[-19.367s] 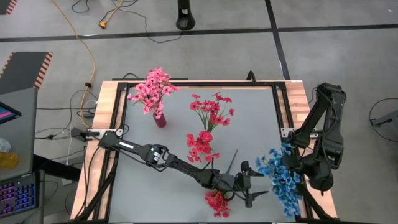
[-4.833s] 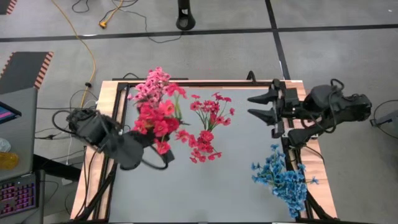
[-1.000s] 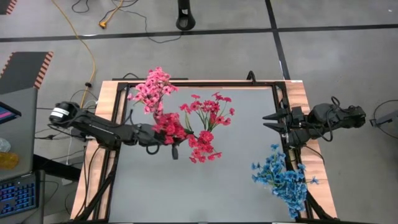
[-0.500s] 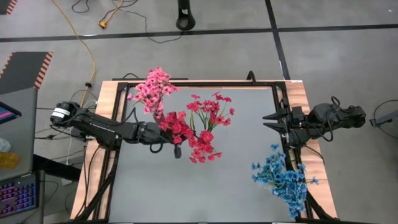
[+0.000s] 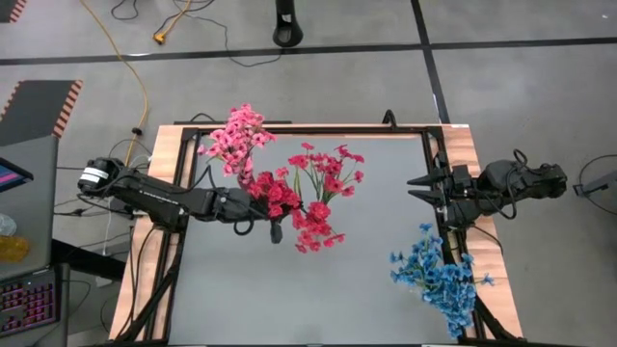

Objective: Sort flowers into vase by color
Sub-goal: Put the red flowers into the pink vase

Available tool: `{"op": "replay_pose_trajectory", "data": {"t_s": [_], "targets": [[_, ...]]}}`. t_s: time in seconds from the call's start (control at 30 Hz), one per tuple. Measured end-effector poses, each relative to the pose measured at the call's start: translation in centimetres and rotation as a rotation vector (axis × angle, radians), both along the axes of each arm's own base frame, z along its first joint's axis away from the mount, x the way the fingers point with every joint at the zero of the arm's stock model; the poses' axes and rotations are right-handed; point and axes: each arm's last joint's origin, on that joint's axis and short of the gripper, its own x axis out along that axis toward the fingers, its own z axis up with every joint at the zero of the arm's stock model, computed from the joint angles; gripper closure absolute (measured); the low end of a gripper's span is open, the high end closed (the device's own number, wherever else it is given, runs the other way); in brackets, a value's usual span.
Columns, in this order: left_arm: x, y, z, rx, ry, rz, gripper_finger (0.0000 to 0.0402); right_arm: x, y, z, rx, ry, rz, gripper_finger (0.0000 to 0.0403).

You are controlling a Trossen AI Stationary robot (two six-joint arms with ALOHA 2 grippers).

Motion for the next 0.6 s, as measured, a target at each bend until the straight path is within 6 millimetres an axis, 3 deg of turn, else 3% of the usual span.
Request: {"op": "replay_pose_trajectory", "data": {"t_s": [0.43,0.6], "targets": [[0.01,-0.07,0.01,-0.005,0.000,-0.024,0.0382,0.00,0.00,0.00,0.002,0.000,0.000,0.0266],[0.01,-0.07,0.02,-0.005,-0.001,-0.024,0.0356,0.00,0.00,0.00,0.002,0.000,0.000,0.0266]]}}
